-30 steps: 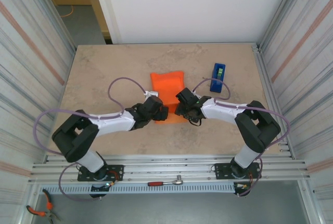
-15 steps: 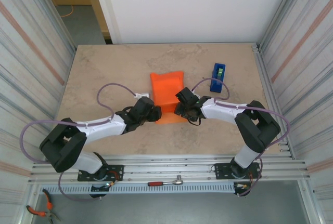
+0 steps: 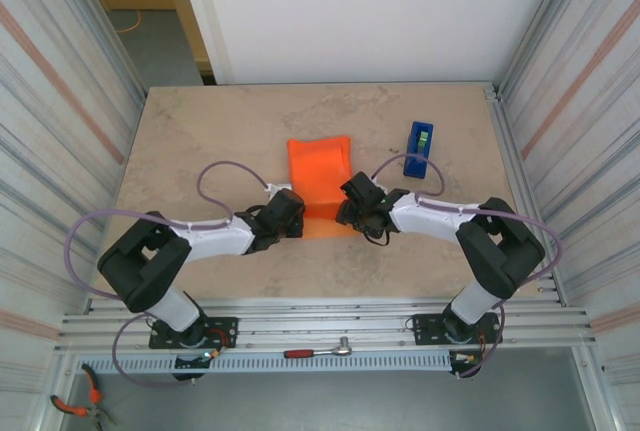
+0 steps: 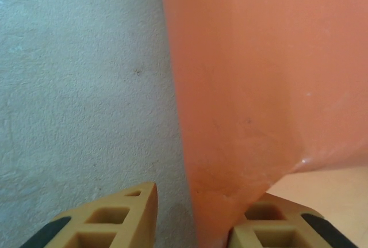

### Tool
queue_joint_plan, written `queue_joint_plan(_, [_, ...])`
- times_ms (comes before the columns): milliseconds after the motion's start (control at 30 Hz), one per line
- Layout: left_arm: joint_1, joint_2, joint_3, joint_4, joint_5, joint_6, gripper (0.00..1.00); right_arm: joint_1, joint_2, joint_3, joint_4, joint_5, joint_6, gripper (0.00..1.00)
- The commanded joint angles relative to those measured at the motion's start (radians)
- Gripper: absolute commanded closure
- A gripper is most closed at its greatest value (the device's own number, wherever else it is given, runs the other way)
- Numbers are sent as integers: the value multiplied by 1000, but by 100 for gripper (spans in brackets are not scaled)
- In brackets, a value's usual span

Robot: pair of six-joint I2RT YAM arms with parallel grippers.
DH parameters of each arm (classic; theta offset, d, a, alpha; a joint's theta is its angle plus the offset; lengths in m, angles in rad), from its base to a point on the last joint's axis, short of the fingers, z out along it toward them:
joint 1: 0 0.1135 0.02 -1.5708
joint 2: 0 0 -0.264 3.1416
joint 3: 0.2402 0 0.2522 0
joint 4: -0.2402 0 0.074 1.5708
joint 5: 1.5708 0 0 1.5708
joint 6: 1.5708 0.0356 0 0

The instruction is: Wrap the gift box in paper

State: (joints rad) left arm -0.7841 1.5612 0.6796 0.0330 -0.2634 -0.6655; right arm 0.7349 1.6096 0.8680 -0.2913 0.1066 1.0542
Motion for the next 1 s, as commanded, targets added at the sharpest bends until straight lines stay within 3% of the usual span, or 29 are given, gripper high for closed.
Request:
queue_joint_plan(0, [-6,11,28,-2,-38,31,66,-19,-24,1,-10,9,-17,31])
queue_joint_plan(233, [-17,-20,51,-16,-19,84,59,-26,42,41,-8,5,-27,32])
queue_joint_plan(367, [-17,-108,61,-64,4,148,43,-30,49,34,-3,5,-28,33])
queue_joint_plan(533, [-15,-158,144,-166,35,307,30,-36,46,7,14,2,-25,34])
queue_joint_plan(967, [-9,30,364,-301,-10,740,21,-54,30,-17,36,-20,-36,35])
